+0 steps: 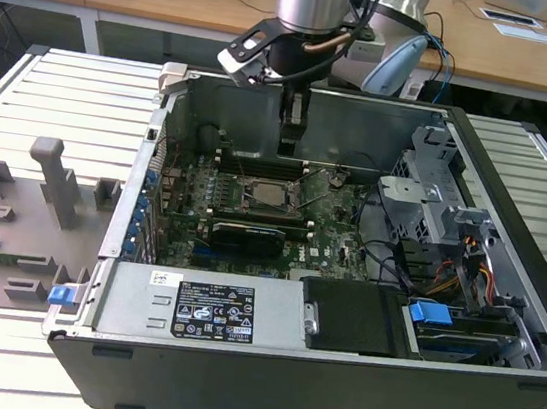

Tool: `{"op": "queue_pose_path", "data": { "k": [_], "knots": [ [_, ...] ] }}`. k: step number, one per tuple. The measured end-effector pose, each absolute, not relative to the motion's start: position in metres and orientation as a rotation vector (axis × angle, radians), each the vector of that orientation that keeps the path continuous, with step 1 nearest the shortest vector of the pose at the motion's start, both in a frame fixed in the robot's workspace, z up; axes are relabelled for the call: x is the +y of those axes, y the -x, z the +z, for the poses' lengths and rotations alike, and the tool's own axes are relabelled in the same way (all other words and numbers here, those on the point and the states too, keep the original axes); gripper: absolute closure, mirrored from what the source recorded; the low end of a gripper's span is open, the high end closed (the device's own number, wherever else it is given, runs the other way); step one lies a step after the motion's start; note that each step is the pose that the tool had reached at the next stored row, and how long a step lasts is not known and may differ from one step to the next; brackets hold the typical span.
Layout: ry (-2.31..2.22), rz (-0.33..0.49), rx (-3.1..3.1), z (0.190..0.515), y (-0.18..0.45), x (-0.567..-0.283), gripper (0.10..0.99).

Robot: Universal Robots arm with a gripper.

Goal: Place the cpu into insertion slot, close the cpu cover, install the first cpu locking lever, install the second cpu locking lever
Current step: 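Close the cpu cover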

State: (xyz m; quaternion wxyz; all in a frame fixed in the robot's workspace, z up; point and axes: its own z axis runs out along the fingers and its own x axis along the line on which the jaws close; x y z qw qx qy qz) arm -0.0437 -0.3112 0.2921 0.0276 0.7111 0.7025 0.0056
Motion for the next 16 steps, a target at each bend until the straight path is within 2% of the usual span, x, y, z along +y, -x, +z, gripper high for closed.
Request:
{"op": "queue_pose_path", "data": {
  "k": [12, 16],
  "knots": [
    [-2.205, -0.005, 2.179, 0.292, -0.017, -0.311, 0.980],
    [-2.220, -0.040, 2.195, 0.288, -0.056, -0.311, 0.980]
  ]
}}
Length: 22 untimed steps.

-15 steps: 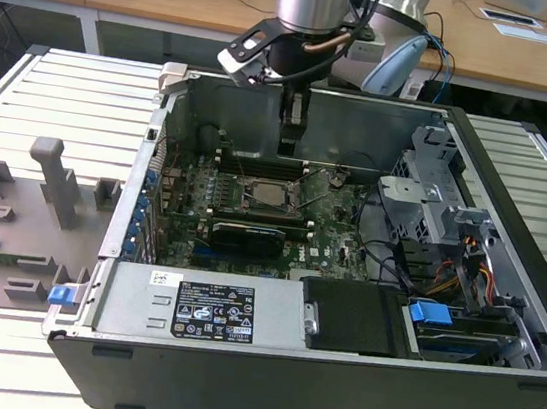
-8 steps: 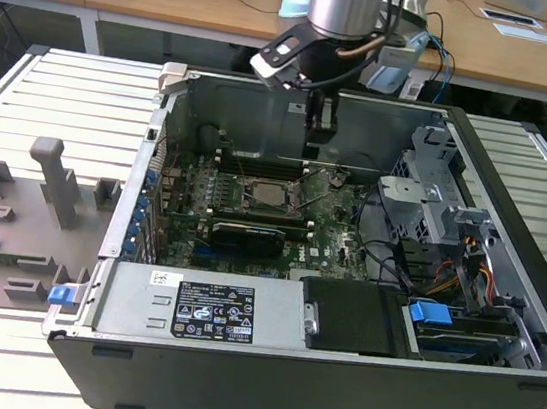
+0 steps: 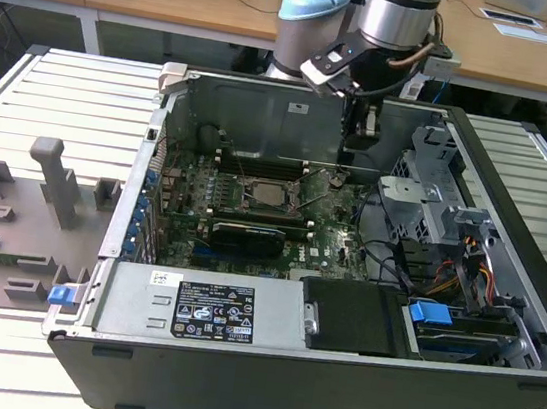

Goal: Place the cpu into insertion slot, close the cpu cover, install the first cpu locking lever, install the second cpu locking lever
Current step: 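Close the cpu cover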

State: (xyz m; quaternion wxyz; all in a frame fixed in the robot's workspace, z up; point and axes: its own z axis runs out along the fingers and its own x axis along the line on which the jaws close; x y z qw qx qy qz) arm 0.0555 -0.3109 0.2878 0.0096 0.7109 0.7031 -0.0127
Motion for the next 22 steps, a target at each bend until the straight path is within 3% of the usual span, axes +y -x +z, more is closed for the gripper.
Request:
{"op": "queue_pose_path", "data": {
  "k": [10, 22],
  "knots": [
    [-2.196, -0.097, 2.266, 0.272, -0.073, -0.310, 0.980],
    [-2.180, -0.096, 2.283, 0.252, -0.065, -0.309, 0.980]
  ]
}}
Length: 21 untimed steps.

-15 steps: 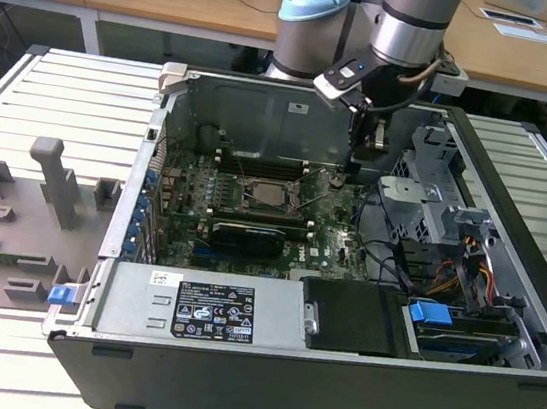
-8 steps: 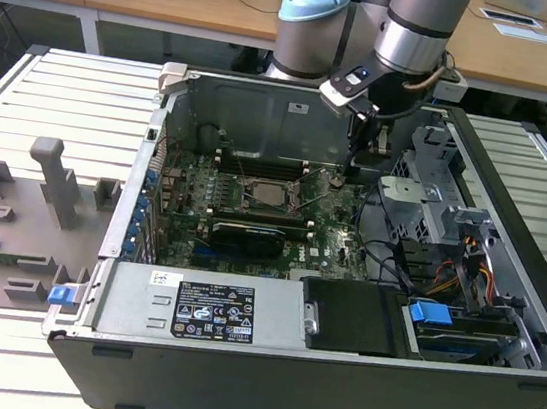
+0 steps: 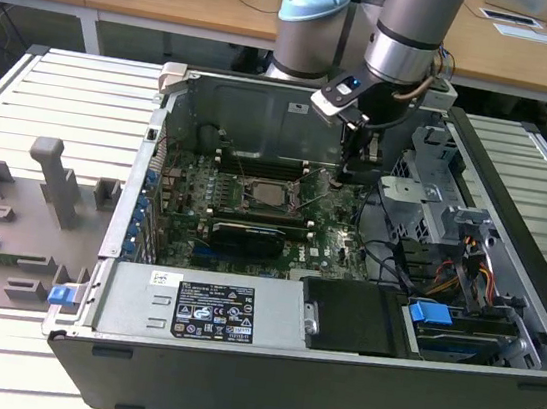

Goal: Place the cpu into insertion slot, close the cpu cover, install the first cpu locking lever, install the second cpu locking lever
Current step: 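Close the cpu cover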

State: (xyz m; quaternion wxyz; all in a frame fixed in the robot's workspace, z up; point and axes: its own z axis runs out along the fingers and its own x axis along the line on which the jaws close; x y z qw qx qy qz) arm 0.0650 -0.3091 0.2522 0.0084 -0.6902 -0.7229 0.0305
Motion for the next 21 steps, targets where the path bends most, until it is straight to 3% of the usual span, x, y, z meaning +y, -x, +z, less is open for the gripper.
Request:
{"op": "queue_pose_path", "data": {
  "k": [21],
  "knots": [
    [2.149, 0.069, -2.252, 0.250, -0.008, -0.309, 0.980]
  ]
}}
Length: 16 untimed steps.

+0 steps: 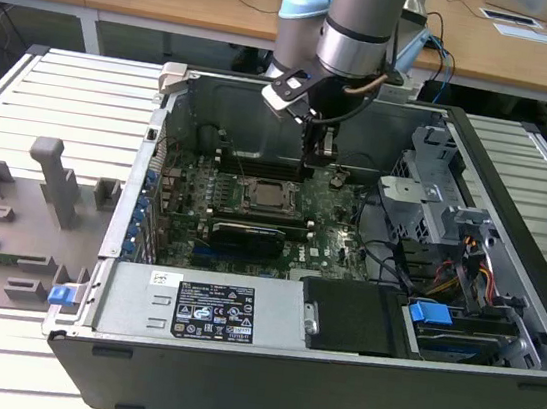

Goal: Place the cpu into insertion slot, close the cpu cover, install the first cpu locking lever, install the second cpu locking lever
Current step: 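Close the cpu cover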

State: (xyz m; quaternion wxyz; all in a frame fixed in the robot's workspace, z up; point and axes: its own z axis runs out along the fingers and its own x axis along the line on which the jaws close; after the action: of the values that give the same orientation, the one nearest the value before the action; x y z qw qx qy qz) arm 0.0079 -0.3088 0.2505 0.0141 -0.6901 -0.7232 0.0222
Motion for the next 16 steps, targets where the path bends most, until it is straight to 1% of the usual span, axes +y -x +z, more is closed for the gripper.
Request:
{"op": "queue_pose_path", "data": {
  "k": [16],
  "knots": [
    [2.149, 0.068, -2.252, 0.218, 0.058, -0.309, 0.980]
  ]
}}
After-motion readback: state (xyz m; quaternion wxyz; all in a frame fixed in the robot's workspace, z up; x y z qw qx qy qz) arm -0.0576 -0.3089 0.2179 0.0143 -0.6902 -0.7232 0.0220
